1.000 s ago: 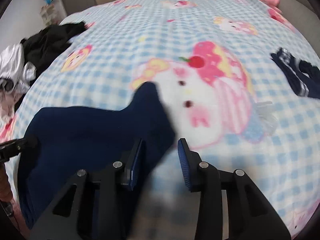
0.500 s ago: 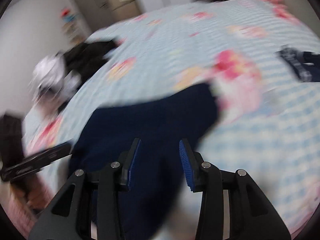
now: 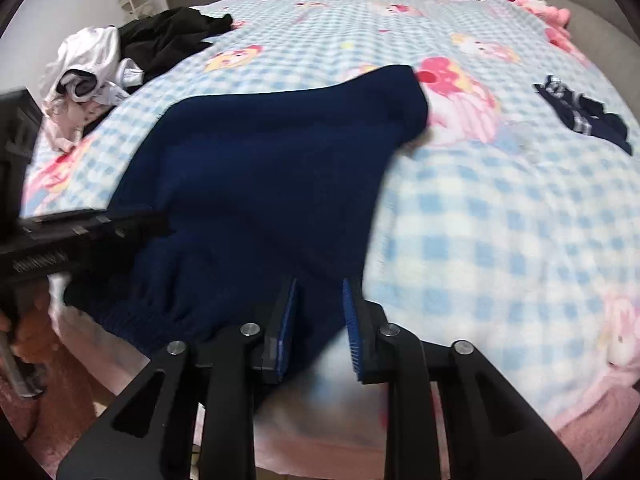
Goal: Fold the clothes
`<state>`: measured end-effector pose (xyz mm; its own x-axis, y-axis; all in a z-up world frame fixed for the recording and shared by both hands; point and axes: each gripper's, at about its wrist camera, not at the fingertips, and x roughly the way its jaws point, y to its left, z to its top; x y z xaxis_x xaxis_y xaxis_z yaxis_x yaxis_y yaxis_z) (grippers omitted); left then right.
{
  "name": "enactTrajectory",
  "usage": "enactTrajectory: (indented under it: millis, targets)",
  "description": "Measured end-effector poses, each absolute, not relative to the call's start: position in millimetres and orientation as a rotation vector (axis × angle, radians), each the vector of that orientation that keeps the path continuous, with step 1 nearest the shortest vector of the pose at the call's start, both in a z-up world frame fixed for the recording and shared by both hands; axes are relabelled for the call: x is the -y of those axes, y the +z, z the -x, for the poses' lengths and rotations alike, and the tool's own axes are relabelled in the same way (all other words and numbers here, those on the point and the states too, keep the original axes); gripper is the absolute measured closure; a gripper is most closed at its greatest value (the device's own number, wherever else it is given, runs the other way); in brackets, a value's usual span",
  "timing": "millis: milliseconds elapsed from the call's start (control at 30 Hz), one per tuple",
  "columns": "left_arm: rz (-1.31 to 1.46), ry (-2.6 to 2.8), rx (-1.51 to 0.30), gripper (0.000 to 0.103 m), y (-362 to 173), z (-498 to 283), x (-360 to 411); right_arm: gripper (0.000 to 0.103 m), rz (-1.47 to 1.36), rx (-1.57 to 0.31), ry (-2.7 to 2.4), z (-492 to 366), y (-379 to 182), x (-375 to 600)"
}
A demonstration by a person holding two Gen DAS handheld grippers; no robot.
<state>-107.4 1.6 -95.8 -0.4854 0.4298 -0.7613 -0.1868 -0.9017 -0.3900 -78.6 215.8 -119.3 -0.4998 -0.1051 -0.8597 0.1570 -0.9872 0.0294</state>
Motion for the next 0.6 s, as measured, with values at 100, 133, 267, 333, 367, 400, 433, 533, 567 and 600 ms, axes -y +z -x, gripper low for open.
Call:
enactTrajectory:
  millis: [100,133,267,333,367,400,433,533,567,600]
  targets:
    - [1.267,2.446,0.409,0.07,-76.2,81.5,8.9,0.065,-1.449,-0.004,-2.623,69.1,-110.3,-225.2]
    - [1.26,2.431,0.411,0.07,-75.2,75.7,8.2,0.065,-1.415,0.064,-2.624,64.8,-104.9,-230.1]
    - [1.277,2.382,0.347,0.069,-86.5,68.2,-6.6,0.061,-1.35,0.155,-2.557,56.8,-97.9,-223.0]
    - [1.331,2.373,0.296,0.07,-98.0,74.0,-15.8,0.059,-1.371,0.066,-2.549,57.8,-104.6,-209.3]
    - [1.365,2.373,0.267,0.07,-104.7,77.1,-18.6,0.059,-1.387,0.014,-2.548,58.0,-108.7,-203.0]
    - [1.387,2.37,0.256,0.07,-108.5,78.4,-19.2,0.059,-1.406,-0.032,-2.551,57.1,-113.2,-200.3]
    - [1.39,2.365,0.266,0.07,-108.4,78.0,-17.4,0.058,-1.415,-0.039,-2.552,56.7,-115.7,-203.0]
    - [1.396,2.378,0.285,0.07,-105.9,74.6,-9.8,0.056,-1.441,-0.052,-2.553,55.3,-122.6,-211.3]
    - [1.397,2.395,0.287,0.07,-104.1,72.6,-6.3,0.056,-1.448,-0.016,-2.55,54.9,-122.5,-216.2]
    - [1.395,2.409,0.295,0.07,-101.9,69.9,-2.8,0.056,-1.457,0.009,-2.546,54.9,-122.4,-220.1]
